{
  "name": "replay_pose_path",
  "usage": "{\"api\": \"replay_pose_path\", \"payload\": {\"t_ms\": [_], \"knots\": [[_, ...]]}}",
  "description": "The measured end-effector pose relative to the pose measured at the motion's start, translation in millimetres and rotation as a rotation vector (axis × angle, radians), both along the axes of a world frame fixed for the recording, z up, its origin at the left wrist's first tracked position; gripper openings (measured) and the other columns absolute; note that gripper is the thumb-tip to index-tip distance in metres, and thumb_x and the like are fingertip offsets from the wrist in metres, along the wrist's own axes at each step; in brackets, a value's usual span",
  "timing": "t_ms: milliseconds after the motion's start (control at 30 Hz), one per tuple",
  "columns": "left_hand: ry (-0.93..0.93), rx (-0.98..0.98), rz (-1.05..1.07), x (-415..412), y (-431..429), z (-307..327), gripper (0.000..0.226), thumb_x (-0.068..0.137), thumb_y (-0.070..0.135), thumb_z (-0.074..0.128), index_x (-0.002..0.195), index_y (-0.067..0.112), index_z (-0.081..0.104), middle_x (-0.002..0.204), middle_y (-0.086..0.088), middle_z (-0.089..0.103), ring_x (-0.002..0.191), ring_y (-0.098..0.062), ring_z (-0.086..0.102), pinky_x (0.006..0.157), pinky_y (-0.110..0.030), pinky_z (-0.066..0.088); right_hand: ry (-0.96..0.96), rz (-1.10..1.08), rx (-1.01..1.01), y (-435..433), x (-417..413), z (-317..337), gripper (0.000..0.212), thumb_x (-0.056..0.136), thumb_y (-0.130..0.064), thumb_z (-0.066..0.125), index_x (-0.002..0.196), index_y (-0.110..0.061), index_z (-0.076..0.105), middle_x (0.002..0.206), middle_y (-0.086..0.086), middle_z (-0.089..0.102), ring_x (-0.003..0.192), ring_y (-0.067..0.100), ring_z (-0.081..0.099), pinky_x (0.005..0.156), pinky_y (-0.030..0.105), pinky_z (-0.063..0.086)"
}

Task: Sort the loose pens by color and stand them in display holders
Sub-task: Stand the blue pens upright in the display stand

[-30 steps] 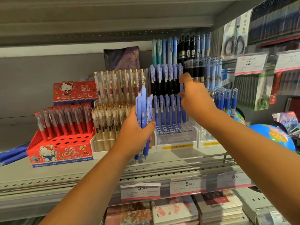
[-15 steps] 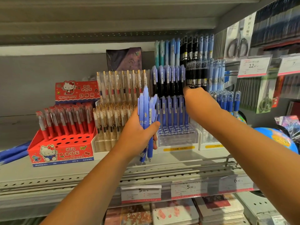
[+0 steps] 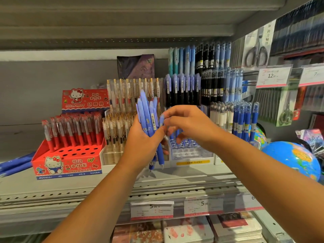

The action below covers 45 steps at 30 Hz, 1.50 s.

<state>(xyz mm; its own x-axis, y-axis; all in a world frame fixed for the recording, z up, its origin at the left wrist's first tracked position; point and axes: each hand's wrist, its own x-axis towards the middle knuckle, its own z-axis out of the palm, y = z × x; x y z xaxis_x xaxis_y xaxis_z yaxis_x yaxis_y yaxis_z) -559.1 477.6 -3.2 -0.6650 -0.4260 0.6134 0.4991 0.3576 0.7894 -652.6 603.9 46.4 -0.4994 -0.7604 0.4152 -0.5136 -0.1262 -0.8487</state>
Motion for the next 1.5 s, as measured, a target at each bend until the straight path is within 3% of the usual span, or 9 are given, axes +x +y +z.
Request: {"api": "replay_pose_path", "payload": {"t_ms": [133,300,400,500,667,867,1100,1367,1500], "knots": [[-0.007,0.002,-0.002,1,2,0,0.047,0.093,0.017,0.066,0.121,0.048,0.046,0.084,0.011,0.072,0.066,-0.019,0.070,0.052,-0.034,0.060,-0.014,0.005,-0.040,-2,-2,-8,0.007,0.089,-0.008,0.068,0.096,-0.006,0.069,0.081,0.007,0.071,0.072,0.011,0.067,0.060,0.026,0.053],[-0.015,0.034,-0.025,2,4,0,0.041,0.094,0.012,0.064,0.130,0.025,0.049,0.080,0.008,0.072,0.065,-0.014,0.071,0.055,-0.026,0.059,-0.057,-0.035,-0.122,-2,-7,-13,0.008,0.090,-0.005,0.066,0.089,-0.013,0.069,0.079,0.000,0.071,0.074,0.011,0.068,0.072,0.030,0.056],[-0.033,0.087,-0.056,1,5,0,0.040,0.096,0.008,0.061,0.123,0.035,0.050,0.086,0.004,0.073,0.070,-0.017,0.073,0.057,-0.030,0.060,-0.121,-0.059,-0.214,-2,-7,-17,0.010,0.091,-0.001,0.063,0.088,-0.009,0.070,0.079,0.008,0.069,0.070,0.018,0.068,0.068,0.029,0.056],[-0.063,0.065,0.024,0,4,1,0.032,0.095,0.008,0.062,0.123,0.022,0.054,0.084,0.006,0.074,0.068,-0.015,0.073,0.052,-0.025,0.058,-0.189,-0.127,-0.322,-2,-9,-16,0.013,0.094,0.000,0.059,0.090,-0.009,0.068,0.086,0.021,0.068,0.078,0.030,0.072,0.068,0.034,0.060],[-0.052,0.036,0.121,-2,-1,-2,0.023,0.095,0.009,0.063,0.104,0.030,0.056,0.095,0.002,0.071,0.076,-0.008,0.073,0.055,-0.021,0.056,-0.241,-0.222,-0.429,1,-17,-7,0.010,0.098,-0.004,0.055,0.103,-0.006,0.064,0.083,0.006,0.068,0.077,0.023,0.074,0.064,0.036,0.062],[-0.007,0.107,0.057,-3,0,-2,0.035,0.097,0.005,0.057,0.129,0.018,0.051,0.102,-0.009,0.069,0.081,-0.017,0.074,0.065,-0.029,0.061,-0.133,-0.299,-0.498,1,-28,9,0.017,0.098,-0.005,0.054,0.111,-0.015,0.056,0.097,0.011,0.064,0.079,0.020,0.073,0.063,0.032,0.061],[-0.007,0.109,0.056,-4,1,-2,0.040,0.097,0.005,0.058,0.135,0.014,0.049,0.103,-0.011,0.069,0.080,-0.021,0.073,0.065,-0.037,0.061,0.111,-0.374,-0.398,-7,-42,8,0.019,0.099,-0.010,0.054,0.106,-0.027,0.055,0.096,0.002,0.061,0.080,0.011,0.067,0.062,0.030,0.061],[-0.025,0.095,0.058,-4,-1,-1,0.040,0.096,0.002,0.057,0.134,0.012,0.049,0.099,-0.012,0.070,0.072,-0.023,0.071,0.058,-0.035,0.060,0.291,-0.379,-0.226,-22,-51,-4,0.017,0.097,-0.012,0.058,0.105,-0.028,0.058,0.089,-0.001,0.062,0.081,0.026,0.065,0.067,0.048,0.059],[-0.042,0.081,0.056,-5,-2,-1,0.043,0.097,0.003,0.056,0.138,0.013,0.047,0.102,-0.011,0.070,0.074,-0.022,0.072,0.060,-0.035,0.060,0.402,-0.393,-0.087,-28,-53,-14,0.016,0.095,-0.014,0.061,0.103,-0.027,0.059,0.081,0.005,0.068,0.072,0.020,0.065,0.066,0.039,0.057]]}}
